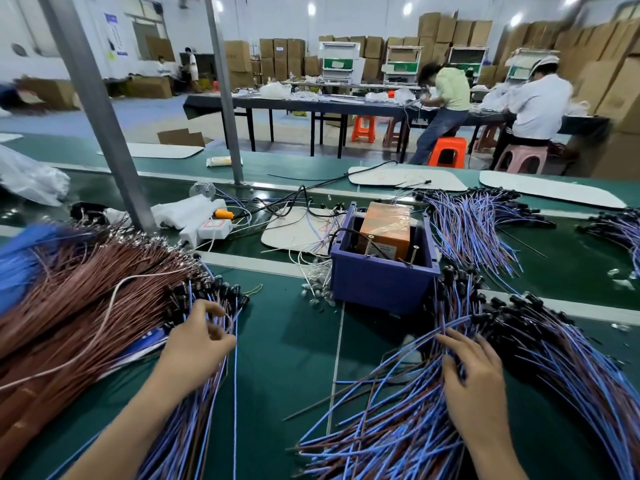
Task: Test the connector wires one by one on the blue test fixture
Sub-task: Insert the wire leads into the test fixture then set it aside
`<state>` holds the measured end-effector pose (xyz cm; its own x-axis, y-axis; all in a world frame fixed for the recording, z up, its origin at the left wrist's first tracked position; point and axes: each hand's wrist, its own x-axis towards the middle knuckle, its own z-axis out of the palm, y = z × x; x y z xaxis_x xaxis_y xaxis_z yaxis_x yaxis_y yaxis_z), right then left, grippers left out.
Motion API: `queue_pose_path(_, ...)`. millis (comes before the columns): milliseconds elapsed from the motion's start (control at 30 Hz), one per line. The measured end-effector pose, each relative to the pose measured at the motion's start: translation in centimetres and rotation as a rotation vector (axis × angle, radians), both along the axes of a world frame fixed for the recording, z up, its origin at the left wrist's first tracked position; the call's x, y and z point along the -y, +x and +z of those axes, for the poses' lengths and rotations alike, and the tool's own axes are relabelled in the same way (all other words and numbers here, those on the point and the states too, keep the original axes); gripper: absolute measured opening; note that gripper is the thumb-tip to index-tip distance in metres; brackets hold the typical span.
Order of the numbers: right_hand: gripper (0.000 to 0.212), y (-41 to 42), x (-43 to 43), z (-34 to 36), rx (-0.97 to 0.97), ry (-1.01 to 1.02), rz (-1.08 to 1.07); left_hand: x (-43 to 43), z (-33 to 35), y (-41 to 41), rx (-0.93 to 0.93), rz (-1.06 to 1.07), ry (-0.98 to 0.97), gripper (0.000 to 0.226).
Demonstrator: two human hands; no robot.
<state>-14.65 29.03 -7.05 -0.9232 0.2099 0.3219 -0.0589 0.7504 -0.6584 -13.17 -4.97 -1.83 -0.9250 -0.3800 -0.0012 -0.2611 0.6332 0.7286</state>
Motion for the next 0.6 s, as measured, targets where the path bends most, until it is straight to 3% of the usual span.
queue_pose_path(100, 0.030, 0.0, 0.0, 0.2, -0.021, 0.008, -0.014, 1.1, 1.5, -2.0, -0.001, -0.060, 0.018, 0.026)
queue_pose_path(200, 0.029, -0.1, 0.2, 0.2, -0.041, 0.024, -0.033, 3.8, 2.9, -5.3, 0.065, -0.039, -0.194, 0.013)
queue_pose_path(267, 0.028, -0.2, 0.2, 0.3, -0.062, 0.031, -0.038, 5.1, 3.1, -7.5, 0.115, 0.068, -0.261, 0.028)
queue_pose_path(367, 0.026, -0.1, 0.1, 0.1, -0.080, 0.037, -0.047, 5.0, 1.1, -8.1, 0.295, 0.139, -0.295, 0.085)
queue_pose_path(433, 0.025, -0.2, -0.1, 0.2, -0.095, 0.041, -0.062, 3.8, -1.0, -7.3, 0.364, 0.113, -0.292, 0.107)
queue_pose_path(500, 0.026, -0.3, -0.3, 0.1, -0.102, 0.052, -0.079, 2.6, -3.0, -6.0, 0.369, 0.068, -0.400, 0.111)
queue_pose_path(600, 0.025, -0.2, 0.1, 0.1, -0.106, 0.040, -0.069, 1.3, -4.3, -4.2, 0.295, 0.032, -0.504, 0.098)
